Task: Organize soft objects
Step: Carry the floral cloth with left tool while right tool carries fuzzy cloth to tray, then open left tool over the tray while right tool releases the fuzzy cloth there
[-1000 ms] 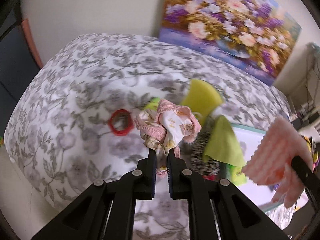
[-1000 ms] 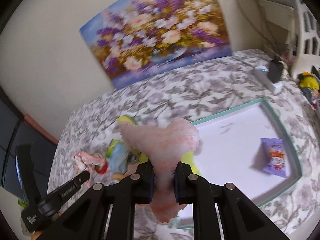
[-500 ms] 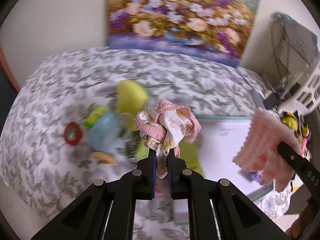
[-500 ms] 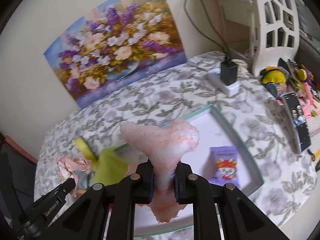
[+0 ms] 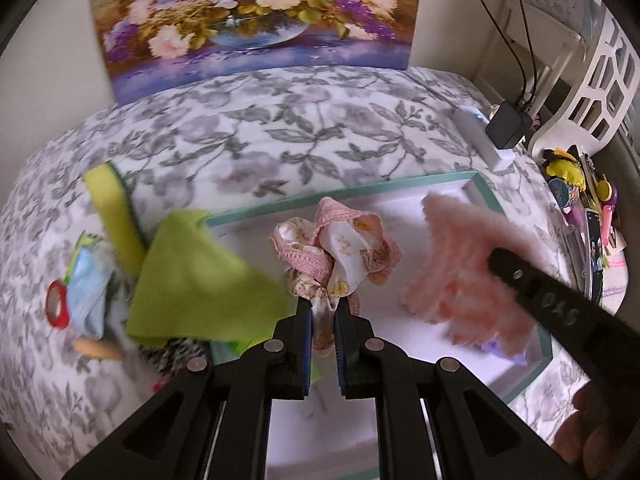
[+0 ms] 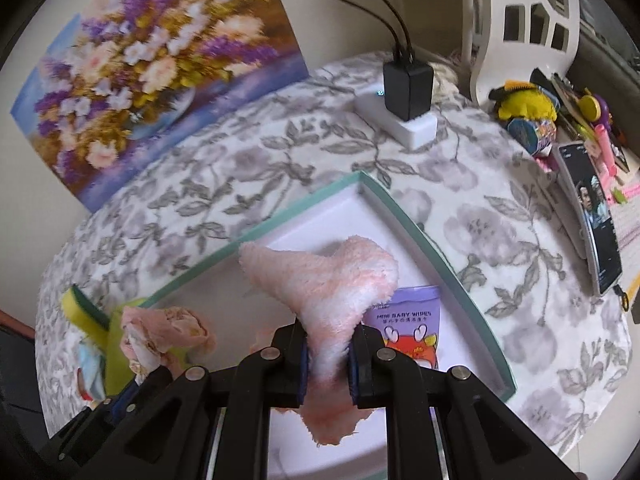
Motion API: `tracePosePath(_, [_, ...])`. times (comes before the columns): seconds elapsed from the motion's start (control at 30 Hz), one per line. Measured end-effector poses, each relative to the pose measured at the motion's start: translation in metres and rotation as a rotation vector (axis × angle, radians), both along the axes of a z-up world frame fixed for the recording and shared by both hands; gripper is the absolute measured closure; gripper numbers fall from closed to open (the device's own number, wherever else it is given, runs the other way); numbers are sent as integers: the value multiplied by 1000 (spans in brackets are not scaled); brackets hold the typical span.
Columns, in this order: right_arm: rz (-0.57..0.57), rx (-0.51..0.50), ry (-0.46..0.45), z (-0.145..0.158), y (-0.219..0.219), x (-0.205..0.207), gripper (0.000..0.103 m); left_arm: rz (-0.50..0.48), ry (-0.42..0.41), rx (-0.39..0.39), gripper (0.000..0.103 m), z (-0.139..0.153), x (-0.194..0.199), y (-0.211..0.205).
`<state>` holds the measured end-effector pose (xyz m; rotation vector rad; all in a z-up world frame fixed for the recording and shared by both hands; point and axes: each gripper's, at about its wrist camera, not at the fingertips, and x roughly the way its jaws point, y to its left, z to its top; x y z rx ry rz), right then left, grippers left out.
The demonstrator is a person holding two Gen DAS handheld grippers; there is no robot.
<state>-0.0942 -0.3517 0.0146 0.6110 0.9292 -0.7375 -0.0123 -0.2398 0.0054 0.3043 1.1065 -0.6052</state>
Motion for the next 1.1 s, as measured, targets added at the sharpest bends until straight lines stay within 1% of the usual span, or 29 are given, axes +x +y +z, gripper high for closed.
tracePosePath(0.1, [-8,11,22,-11,-9,6,87,-21,-2,-16,92,-4,4,-13])
tracePosePath(0.2, [-11,21,38,-20,-16,13,87,-40,-4,-5,92,-12,8,-24])
tracePosePath(0.33, [-18,30,51,-29,-22,15,84,-60,28,-1,92,-25,12,-36])
tracePosePath(0.43, [-28,28,60,-32,-24,12,84,-70,40,1,90,-27,14,-40])
tracePosePath(0.53, [-38,30,61,-31,-26,8,81,-62,54,-3,85,-26,17,-38])
tracePosePath(0.6, [-41,29,58,-29,-25,6,78,-48,65,-9,80,-24,20,-34])
tracePosePath(0.63, [-38,29,54,-27,-25,5,75,-42,66,-14,76,-22,21,-32])
tracePosePath(0.67, [-36,26,51,-25,-24,4,69,-38,63,-19,65,-20,23,-31])
tracePosePath(0.7, [-35,23,50,-24,-23,4,62,-34,60,-25,49,-17,24,-29])
tracePosePath(0.77, [-33,16,46,-22,-22,3,55,-28,55,-43,34,-11,26,-26])
tracePosePath(0.83, [-30,11,44,-19,-21,2,48,-16,61,-70,30,-5,29,-22])
tracePosePath(0.9, [-26,-1,49,-17,-20,1,30,-7,67,-85,18,-3,32,-19])
tracePosePath(0.93, [-24,-4,48,-17,-19,1,27,1,68,-90,16,-1,33,-17])
tracePosePath(1.03, [-20,-10,44,-15,-18,-1,17,21,59,-99,15,3,37,-12])
tracePosePath(1.1, [-21,-9,41,-16,-18,-2,2,29,50,-96,15,4,38,-9])
